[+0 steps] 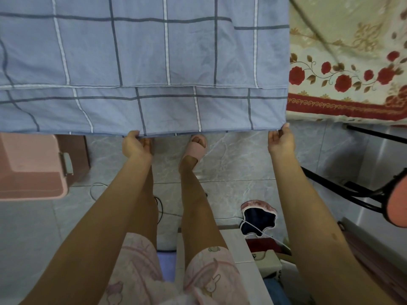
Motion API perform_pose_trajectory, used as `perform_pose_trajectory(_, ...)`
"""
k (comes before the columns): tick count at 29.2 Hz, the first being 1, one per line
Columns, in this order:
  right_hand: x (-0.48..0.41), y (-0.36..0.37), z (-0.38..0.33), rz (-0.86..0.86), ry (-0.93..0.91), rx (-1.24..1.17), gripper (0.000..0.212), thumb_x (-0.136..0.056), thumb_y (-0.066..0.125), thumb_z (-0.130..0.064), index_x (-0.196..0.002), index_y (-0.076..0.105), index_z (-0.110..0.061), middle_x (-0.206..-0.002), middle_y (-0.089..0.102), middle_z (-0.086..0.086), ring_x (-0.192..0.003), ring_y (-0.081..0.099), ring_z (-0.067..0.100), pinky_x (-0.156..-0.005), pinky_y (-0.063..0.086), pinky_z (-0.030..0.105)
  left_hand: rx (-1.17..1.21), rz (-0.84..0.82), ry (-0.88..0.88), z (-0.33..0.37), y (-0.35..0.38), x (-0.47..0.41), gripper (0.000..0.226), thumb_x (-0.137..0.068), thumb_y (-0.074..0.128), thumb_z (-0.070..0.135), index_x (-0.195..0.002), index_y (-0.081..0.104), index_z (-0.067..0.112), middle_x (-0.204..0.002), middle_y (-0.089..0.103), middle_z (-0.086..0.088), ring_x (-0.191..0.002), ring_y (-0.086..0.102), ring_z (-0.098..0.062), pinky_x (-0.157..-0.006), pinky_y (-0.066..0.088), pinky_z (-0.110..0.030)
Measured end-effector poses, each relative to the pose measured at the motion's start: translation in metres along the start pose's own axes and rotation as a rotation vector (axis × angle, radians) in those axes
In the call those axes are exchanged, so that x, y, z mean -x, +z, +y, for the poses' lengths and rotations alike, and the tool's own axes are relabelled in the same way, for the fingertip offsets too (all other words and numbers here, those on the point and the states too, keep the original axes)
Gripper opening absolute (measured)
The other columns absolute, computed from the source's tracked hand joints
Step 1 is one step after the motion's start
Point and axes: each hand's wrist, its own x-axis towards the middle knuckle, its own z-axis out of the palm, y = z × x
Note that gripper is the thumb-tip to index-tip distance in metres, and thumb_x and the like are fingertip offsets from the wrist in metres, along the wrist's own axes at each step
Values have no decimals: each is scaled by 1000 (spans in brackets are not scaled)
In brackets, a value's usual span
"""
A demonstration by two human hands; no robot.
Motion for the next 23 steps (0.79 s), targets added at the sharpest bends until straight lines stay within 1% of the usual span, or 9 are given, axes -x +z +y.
perform_pose_trajectory(1,-1,-1,-1,1,6,0,12,-95,56,-20,-94,61,-9,-103,65,4,-82,63,11,-64,56,19,0,-2,1,0,-1,2,15,-86,51,-4,-75,51,6,-66,54,-3,-56,56,-14,-42,46,-17)
perform_pose_trajectory(3,-2,-4,-2,7,16,2,12,-94,58,-20,-97,61,-8,-108,65,5,-84,63,12,-65,56,20,22,-11,0,-1,-2,7,16,-86,49,-5,-75,51,5,-48,58,0,-43,57,-11,-41,46,-16)
perform_pose_trajectory(4,-2,-5,-2,8,19,-1,13,-94,58,-19,-99,61,-8,-109,65,6,-85,63,12,-66,57,20,41,-12,-1,0,-2,7,17,-86,47,-6,-73,50,5,-41,55,2,-37,55,-10,-41,46,-16)
perform_pose_trajectory(5,-2,-5,-1,3,22,-5,13,-94,58,-19,-99,61,-8,-109,65,6,-86,63,12,-68,57,20,48,-7,4,0,-2,6,19,-86,46,-6,-71,48,5,-40,53,2,-36,53,-10,-41,46,-16)
perform_pose_trajectory(9,2,-5,1,-14,26,-22,11,-96,55,-17,-97,60,-7,-99,66,4,-84,63,11,-65,56,20,-41,31,66,6,-7,-7,19,-83,48,-6,-68,47,6,-61,46,-2,-55,48,-12,-46,47,-16)
perform_pose_trajectory(13,3,-5,3,-21,35,-28,18,-96,54,-17,-109,60,-6,-92,67,3,-83,64,11,-59,56,19,-97,36,93,9,-10,-13,20,-82,48,-6,-66,47,6,-62,46,-3,-55,48,-12,-46,47,-16)
perform_pose_trajectory(15,3,-5,3,-27,38,-29,20,-95,56,-17,-111,60,-5,-92,68,3,-84,65,11,-57,55,19,-104,34,100,9,-9,-12,21,-83,48,-6,-66,47,6,-63,47,-3,-56,49,-12,-46,47,-16)
perform_pose_trajectory(19,2,-6,3,-38,32,-35,26,-95,56,-18,-118,59,-5,-99,67,4,-85,64,10,-66,57,19,-96,36,118,7,-7,-10,18,-85,46,-5,-71,49,6,-66,49,-4,-59,52,-12,-47,49,-17)
perform_pose_trajectory(23,0,-8,6,-27,44,-26,18,-94,58,-18,-110,58,-9,-98,66,2,-82,63,9,-63,56,17,-155,54,174,4,-7,-11,14,-86,47,-4,-76,49,6,-72,51,-5,-63,54,-13,-48,49,-18)
